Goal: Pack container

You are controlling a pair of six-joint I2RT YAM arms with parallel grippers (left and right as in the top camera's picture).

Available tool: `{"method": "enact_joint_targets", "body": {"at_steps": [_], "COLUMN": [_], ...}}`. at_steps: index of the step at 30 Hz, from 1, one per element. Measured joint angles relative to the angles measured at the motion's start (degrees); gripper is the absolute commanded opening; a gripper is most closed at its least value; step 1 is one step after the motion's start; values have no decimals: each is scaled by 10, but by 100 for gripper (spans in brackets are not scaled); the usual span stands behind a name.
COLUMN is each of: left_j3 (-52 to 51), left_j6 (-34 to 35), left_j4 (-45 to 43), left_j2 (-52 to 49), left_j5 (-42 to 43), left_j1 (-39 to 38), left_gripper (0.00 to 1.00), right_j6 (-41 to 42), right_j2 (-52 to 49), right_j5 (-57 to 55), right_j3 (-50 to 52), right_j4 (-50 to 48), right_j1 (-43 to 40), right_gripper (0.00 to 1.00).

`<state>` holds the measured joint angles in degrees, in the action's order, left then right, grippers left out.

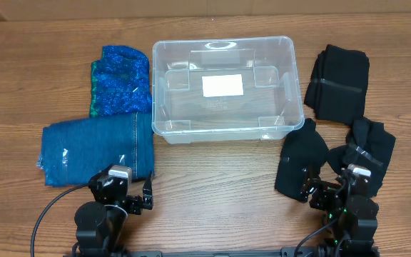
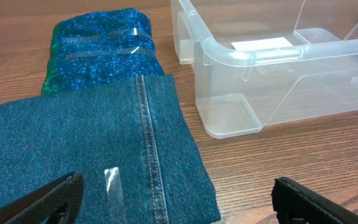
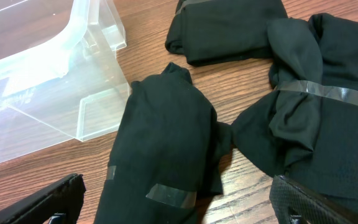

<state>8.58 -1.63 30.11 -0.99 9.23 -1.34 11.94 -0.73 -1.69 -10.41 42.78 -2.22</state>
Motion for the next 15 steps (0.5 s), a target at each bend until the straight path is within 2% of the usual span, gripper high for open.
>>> {"method": "enact_joint_targets", "body": {"at_steps": [15], "left_j3": [0], "left_j6": [0], "left_j4": [0], "left_j2": [0], "left_j5": [0], "left_j1": [0], "left_gripper": [100], "right_j6": [0], "right_j2": [0], "right_j5": [0], "right_j3": [0], "right_j4": [0], "right_j1": [0], "right_gripper": [99]}}
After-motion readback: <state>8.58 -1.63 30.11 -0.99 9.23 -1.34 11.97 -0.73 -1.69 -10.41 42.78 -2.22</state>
